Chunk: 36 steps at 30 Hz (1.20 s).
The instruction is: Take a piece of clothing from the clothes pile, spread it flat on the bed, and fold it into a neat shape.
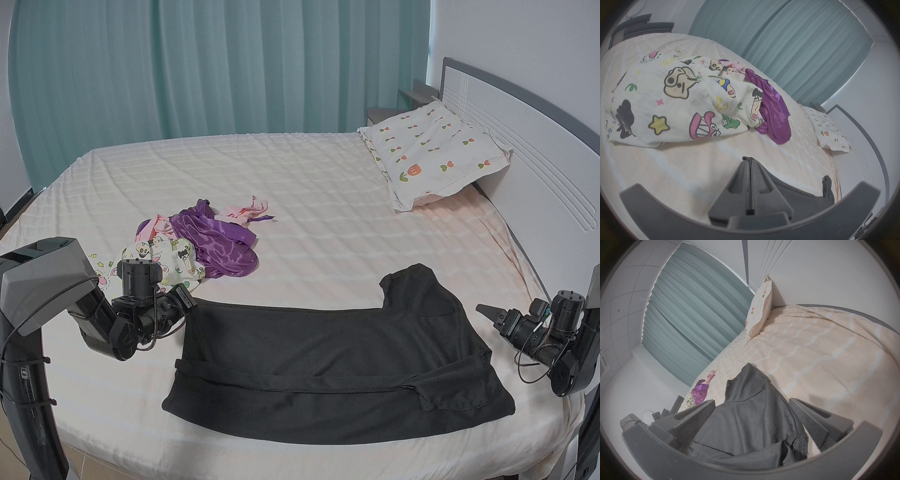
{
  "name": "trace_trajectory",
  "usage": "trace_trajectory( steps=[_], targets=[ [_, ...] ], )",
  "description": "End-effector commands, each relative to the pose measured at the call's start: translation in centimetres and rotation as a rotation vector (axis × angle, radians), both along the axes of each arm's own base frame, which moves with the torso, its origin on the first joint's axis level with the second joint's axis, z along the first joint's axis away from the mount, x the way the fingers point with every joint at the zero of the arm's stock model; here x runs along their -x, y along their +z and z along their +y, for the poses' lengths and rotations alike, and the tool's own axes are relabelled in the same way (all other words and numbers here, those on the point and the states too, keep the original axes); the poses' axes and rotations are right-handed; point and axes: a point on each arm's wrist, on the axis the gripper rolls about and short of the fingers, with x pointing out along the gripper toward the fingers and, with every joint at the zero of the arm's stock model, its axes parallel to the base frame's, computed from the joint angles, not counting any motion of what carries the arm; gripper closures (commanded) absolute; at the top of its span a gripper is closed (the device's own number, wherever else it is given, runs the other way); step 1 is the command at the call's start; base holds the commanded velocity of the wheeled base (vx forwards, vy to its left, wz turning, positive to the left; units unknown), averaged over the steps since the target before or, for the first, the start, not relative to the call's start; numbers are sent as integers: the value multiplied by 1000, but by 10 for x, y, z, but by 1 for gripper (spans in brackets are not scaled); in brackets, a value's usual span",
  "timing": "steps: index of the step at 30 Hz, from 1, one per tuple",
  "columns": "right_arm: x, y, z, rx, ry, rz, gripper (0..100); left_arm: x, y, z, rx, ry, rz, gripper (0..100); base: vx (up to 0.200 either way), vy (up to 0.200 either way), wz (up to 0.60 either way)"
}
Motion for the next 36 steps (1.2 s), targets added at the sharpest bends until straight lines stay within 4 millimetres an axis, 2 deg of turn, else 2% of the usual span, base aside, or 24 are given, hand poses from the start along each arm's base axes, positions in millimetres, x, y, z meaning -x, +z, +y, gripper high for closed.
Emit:
trace_trajectory(
  steps=[1,10,14,17,20,22,24,26,28,31,32,36],
  targets=[
    [0,0,0,1,1,-7,0,-3,2,0,-2,9,-13,100,0,0,0],
    [-1,-4,0,2,0,7,0,-4,0,5,-11,33,-9,100,0,0,0],
    [-2,-4,0,5,0,4,0,-6,-8,3,-13,30,1,100,0,0,0],
    [-8,-2,-1,12,3,-20,0,-9,-9,3,-10,31,0,100,0,0,0],
    [-23,-1,-1,18,10,-57,0,-8,-8,3,-10,35,-3,100,0,0,0],
    [-44,-5,1,27,28,-80,0,-6,-6,3,-8,34,2,100,0,0,0],
    [-62,-10,0,41,39,-67,0,-4,-2,3,-8,31,-3,100,0,0,0],
    [-70,-12,1,48,49,-57,0,-4,0,3,-7,31,-7,100,0,0,0],
    [-90,-15,4,62,70,-35,0,-3,0,2,-8,31,-7,100,0,0,0],
    [-110,-15,12,60,96,-16,0,-2,-1,2,-8,31,-1,100,0,0,0],
    [-110,-15,12,60,96,-16,0,-2,-1,2,-8,31,-1,100,0,0,0],
    [-131,-13,24,53,136,36,0,0,-3,2,-8,31,8,100,0,0,0]
  ],
)
